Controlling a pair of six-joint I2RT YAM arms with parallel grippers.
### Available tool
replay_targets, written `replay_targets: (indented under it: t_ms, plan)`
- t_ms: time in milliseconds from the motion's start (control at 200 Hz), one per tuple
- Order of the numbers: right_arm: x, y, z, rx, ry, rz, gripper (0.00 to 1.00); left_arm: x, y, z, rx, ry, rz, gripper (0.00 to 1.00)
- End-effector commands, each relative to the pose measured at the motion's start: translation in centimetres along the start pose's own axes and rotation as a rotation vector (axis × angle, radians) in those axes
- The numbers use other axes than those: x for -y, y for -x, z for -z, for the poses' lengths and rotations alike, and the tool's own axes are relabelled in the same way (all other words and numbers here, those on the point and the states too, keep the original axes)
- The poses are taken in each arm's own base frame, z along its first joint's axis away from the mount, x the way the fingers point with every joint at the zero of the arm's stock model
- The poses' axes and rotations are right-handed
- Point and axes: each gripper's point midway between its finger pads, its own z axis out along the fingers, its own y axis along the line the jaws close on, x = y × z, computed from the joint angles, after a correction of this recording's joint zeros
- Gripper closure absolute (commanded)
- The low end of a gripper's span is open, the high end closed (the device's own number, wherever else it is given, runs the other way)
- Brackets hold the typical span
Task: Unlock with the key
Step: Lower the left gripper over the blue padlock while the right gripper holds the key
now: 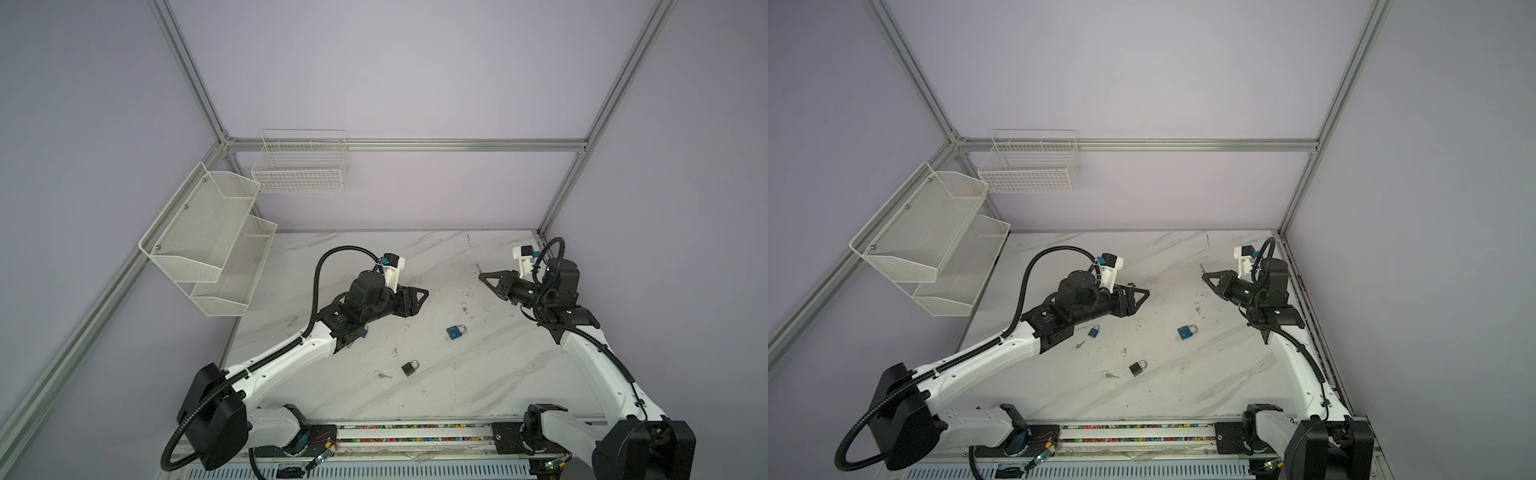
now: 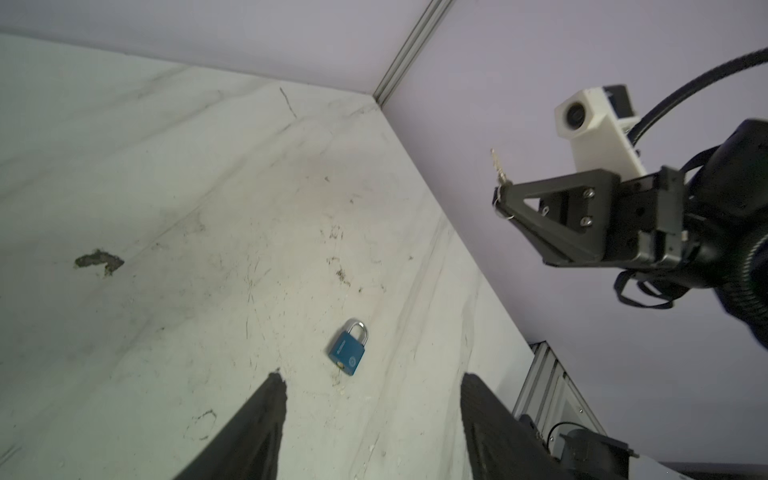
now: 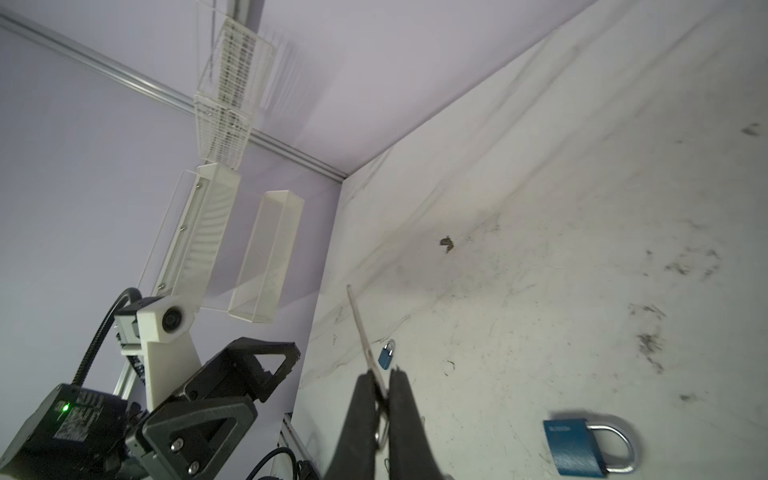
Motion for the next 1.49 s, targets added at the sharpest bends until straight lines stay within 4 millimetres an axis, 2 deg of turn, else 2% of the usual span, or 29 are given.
replay_targets:
  t_ms: [0, 150, 235, 360, 535, 690, 865, 1190, 1490]
  plan:
    - [3.6, -1.1, 0.4, -0.040, -0.167, 0.016, 1.00, 2.8, 0.0, -2.3, -0.074, -0.002, -0.133, 0.32]
    - [5.7, -0.7, 0.8, -0.018, -0.271, 0.021, 1.00, 4.3, -3.2, -6.5, -0.193, 0.006, -0.258, 0.31]
    - [7.3, -0.8, 0.6, -0.031, -0.330, 0.014, 1.00, 4.1, -4.8, -9.0, -0.258, 0.029, -0.329, 0.31]
    - [8.4, -0.5, 0.7, -0.018, -0.369, -0.007, 1.00, 3.8, -6.5, -12.1, -0.341, 0.050, -0.394, 0.30]
    - [9.0, 0.1, 1.0, 0.010, -0.401, -0.010, 1.00, 2.3, -7.9, -15.4, -0.385, 0.091, -0.430, 0.30]
    - [8.0, 0.6, 1.0, 0.025, -0.366, 0.021, 1.00, 1.9, -8.6, -17.8, -0.407, 0.093, -0.432, 0.29]
    - [8.2, 0.8, 1.1, 0.031, -0.381, 0.013, 1.00, 1.2, -10.2, -19.0, -0.457, 0.094, -0.415, 0.30]
    - [8.6, 0.3, 0.4, -0.002, -0.366, 0.012, 1.00, 0.3, -11.7, -18.3, -0.486, 0.164, -0.342, 0.34]
    - [8.2, 0.1, 0.4, -0.004, -0.347, 0.015, 1.00, 0.9, -13.1, -18.6, -0.491, 0.190, -0.350, 0.40]
